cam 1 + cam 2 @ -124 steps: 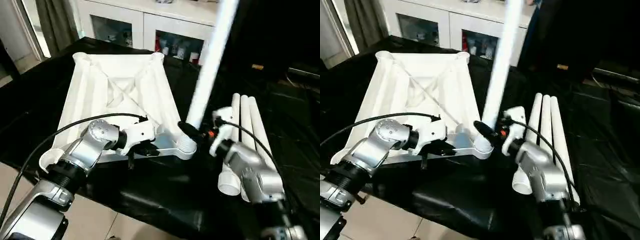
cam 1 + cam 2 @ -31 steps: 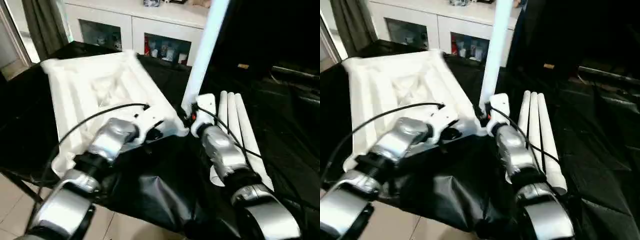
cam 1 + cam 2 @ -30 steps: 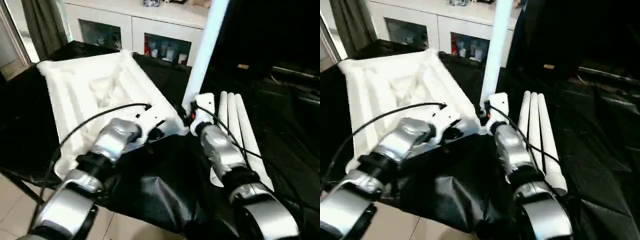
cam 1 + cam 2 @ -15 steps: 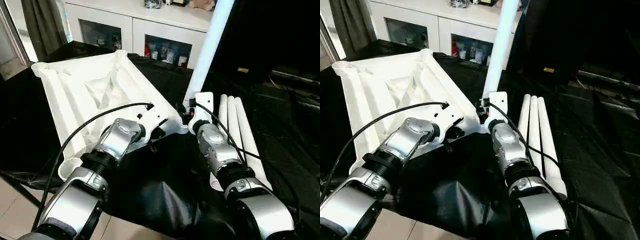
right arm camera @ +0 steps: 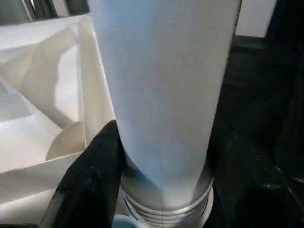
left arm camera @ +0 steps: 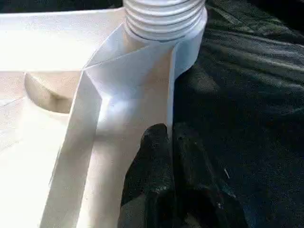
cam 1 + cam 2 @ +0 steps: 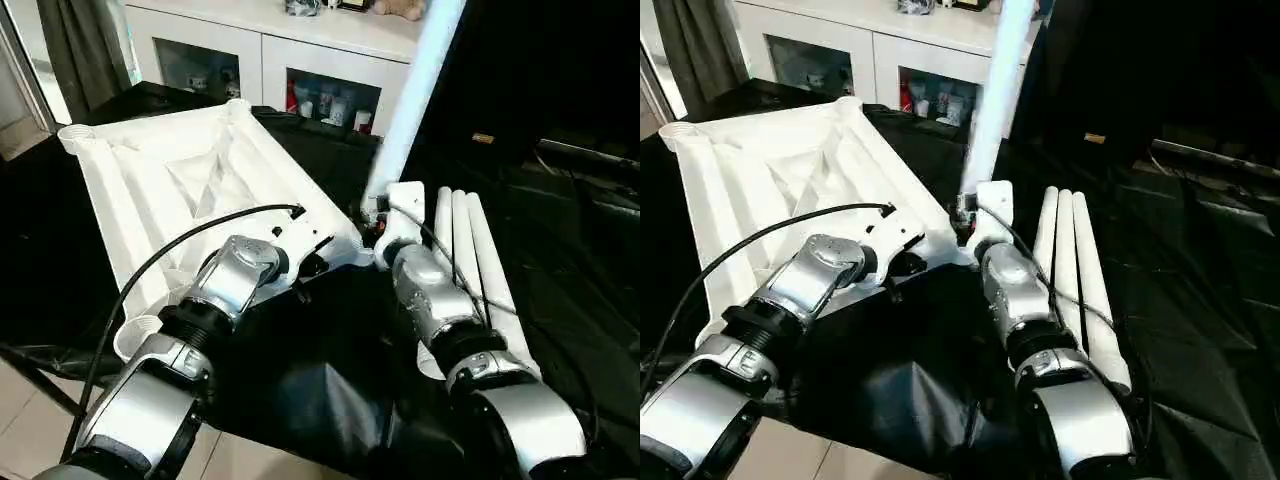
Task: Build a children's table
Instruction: Pick table leg
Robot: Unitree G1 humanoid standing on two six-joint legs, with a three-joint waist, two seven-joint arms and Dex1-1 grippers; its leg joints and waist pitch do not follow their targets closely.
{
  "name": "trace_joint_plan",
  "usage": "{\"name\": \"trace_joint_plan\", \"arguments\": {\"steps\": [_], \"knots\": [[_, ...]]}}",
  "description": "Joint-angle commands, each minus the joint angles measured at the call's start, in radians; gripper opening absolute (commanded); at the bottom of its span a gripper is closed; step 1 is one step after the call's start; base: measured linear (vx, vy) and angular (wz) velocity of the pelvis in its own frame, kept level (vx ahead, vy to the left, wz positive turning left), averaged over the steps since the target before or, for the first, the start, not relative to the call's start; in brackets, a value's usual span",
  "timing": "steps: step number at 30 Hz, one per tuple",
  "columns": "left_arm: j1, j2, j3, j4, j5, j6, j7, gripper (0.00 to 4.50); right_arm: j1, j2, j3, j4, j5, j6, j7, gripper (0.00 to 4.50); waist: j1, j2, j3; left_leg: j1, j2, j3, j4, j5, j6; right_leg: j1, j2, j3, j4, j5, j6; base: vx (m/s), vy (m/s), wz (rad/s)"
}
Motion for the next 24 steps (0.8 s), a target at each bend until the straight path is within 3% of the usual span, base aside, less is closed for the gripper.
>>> {"name": "trace_joint_plan", "arguments": {"steps": [1, 3, 8, 14, 17, 20, 24], "knots": [[-0.006, 0.014, 0.012, 0.034, 0.032, 0.015, 0.062, 0.0, 0.032, 0.036, 0.017, 0.08, 0.008, 0.068, 0.043, 2.92, 0.002, 0.025, -0.029, -0.012, 0.058, -0.03, -0.098, -0.344, -0.017, 0.021, -0.082, 0.043, -0.094, -0.35, -0.17, 0.0, 0.0, 0.0], [-0.005, 0.016, 0.01, 0.028, 0.03, 0.013, 0.052, 0.0, 0.022, 0.034, 0.01, 0.075, 0.014, 0.059, 0.058, 3.05, 0.003, 0.025, -0.034, -0.012, 0.056, -0.024, -0.093, -0.308, -0.006, 0.026, -0.081, 0.043, -0.09, -0.287, -0.192, 0.0, 0.0, 0.0], [-0.006, 0.021, 0.004, 0.025, 0.029, -0.003, 0.033, 0.0, 0.01, 0.028, -0.006, 0.05, 0.022, 0.044, 0.095, 3.47, 0.006, 0.024, -0.039, -0.014, 0.054, -0.018, -0.087, -0.245, 0.011, 0.033, -0.083, 0.044, -0.086, -0.236, -0.214, 0.0, 0.0, 0.0], [0.003, 0.035, -0.006, 0.006, 0.022, -0.034, -0.01, 0.0, 0.042, -0.007, 0.029, -0.055, 0.016, 0.04, 0.204, 4.02, 0.013, 0.029, -0.048, -0.015, 0.052, -0.009, -0.068, -0.039, 0.079, 0.052, -0.08, 0.038, -0.055, 0.075, -0.296, 0.0, 0.0, 0.0], [0.024, 0.055, -0.017, -0.023, 0.015, -0.062, -0.062, 0.0, 0.096, -0.078, 0.091, -0.184, -0.018, 0.074, 0.279, 4.26, 0.013, 0.027, -0.051, -0.013, 0.05, -0.006, -0.061, 0.009, 0.116, 0.057, -0.077, 0.035, -0.047, 0.163, -0.32, 0.0, 0.0, 0.0], [0.042, 0.076, -0.024, -0.039, 0.01, -0.099, -0.102, 0.0, 0.139, -0.141, 0.122, -0.309, -0.019, 0.137, 0.349, 4.43, 0.013, 0.023, -0.053, -0.015, 0.05, -0.006, -0.056, 0.042, 0.143, 0.062, -0.078, 0.035, -0.043, 0.203, -0.332, 0.0, 0.0, 0.0], [0.066, 0.1, -0.028, -0.055, -0.006, -0.163, -0.16, 0.0, 0.181, -0.201, 0.133, -0.437, 0.0, 0.216, 0.437, 4.43, 0.015, 0.027, -0.05, -0.013, 0.052, -0.005, -0.055, 0.038, 0.158, 0.06, -0.077, 0.034, -0.044, 0.184, -0.336, 0.0, 0.0, 0.0]]}}
